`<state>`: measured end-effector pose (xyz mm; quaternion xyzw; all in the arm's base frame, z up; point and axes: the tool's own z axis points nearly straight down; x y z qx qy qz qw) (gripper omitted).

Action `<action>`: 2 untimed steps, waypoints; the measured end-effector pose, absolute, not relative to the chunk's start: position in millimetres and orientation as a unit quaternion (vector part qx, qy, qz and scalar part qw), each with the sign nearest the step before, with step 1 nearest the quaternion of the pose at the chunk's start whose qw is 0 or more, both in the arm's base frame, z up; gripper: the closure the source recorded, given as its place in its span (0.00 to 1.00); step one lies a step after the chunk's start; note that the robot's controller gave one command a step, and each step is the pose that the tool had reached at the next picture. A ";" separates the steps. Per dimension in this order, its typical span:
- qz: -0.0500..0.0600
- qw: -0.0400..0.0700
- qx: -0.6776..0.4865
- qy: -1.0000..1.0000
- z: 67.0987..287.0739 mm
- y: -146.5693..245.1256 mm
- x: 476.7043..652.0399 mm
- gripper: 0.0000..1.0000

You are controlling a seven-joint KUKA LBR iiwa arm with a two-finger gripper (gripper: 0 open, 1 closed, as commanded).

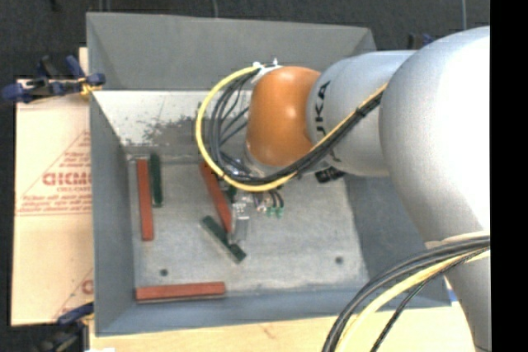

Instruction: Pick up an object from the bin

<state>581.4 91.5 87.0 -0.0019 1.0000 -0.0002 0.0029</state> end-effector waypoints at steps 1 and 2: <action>0.001 0.001 0.053 0.999 85.4 118.5 609.7 0.00; 0.002 0.005 0.084 0.996 84.2 115.0 621.8 0.00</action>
Offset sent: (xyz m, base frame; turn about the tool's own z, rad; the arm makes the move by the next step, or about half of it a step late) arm 0.0153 -0.0034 -0.0062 0.1702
